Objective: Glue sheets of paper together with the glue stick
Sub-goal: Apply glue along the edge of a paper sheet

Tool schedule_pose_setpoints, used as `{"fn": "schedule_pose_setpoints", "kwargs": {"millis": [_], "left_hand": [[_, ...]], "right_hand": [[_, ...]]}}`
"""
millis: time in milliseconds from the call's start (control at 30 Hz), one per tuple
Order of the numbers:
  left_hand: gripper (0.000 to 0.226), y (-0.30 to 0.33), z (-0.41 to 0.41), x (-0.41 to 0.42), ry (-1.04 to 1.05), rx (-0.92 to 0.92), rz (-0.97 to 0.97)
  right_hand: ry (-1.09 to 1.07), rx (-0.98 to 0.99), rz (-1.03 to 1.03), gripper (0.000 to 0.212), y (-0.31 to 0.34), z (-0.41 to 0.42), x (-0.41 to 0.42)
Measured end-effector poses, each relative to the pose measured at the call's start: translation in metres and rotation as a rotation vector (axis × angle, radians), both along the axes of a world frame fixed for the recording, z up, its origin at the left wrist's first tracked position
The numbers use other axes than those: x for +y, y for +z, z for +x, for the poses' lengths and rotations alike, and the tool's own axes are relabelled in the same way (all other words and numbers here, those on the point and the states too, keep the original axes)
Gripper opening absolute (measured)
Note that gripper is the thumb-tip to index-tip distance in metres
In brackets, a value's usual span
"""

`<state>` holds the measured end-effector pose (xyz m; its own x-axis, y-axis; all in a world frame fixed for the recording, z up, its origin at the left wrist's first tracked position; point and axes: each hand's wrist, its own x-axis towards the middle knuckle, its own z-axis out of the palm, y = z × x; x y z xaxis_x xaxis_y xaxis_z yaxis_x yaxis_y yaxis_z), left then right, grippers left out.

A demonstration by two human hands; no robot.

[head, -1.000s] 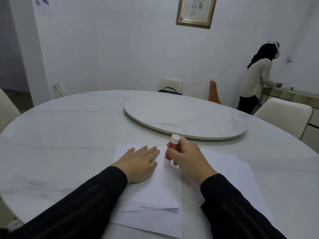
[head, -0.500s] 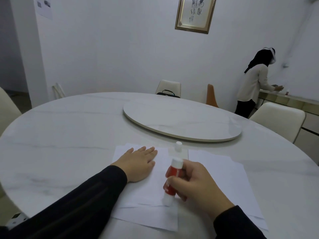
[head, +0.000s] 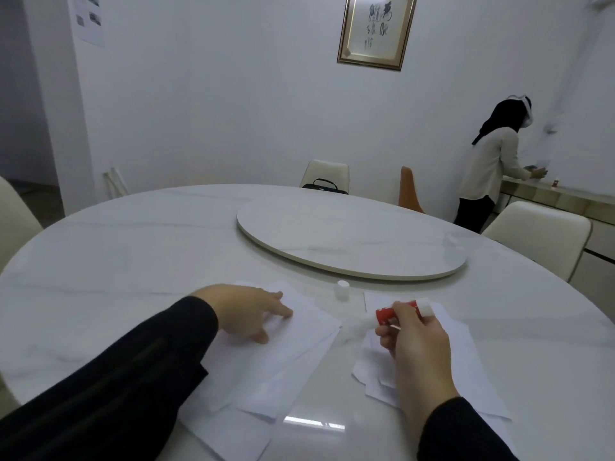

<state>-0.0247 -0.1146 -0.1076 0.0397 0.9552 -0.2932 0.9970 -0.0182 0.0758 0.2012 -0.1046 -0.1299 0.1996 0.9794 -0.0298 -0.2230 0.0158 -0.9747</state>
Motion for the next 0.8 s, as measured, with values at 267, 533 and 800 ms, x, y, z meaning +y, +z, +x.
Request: {"fn": "schedule_pose_setpoints", "kwargs": {"millis": [267,533,800], "left_hand": [[0.051,-0.016,0.012,0.007,-0.011,-0.147,0.078],[0.067,-0.035,0.019,0.001,0.030,-0.252,0.173],[0.064,-0.040,0.017,0.007,0.032,-0.214,0.141]], "right_hand": [[0.034,0.141,-0.073,0.005,0.002,0.001,0.001],[0.234,-0.348,0.283,0.009,0.034,-0.031,0.016],[0.397,-0.766,0.400,0.010,0.016,-0.069,0.043]]}}
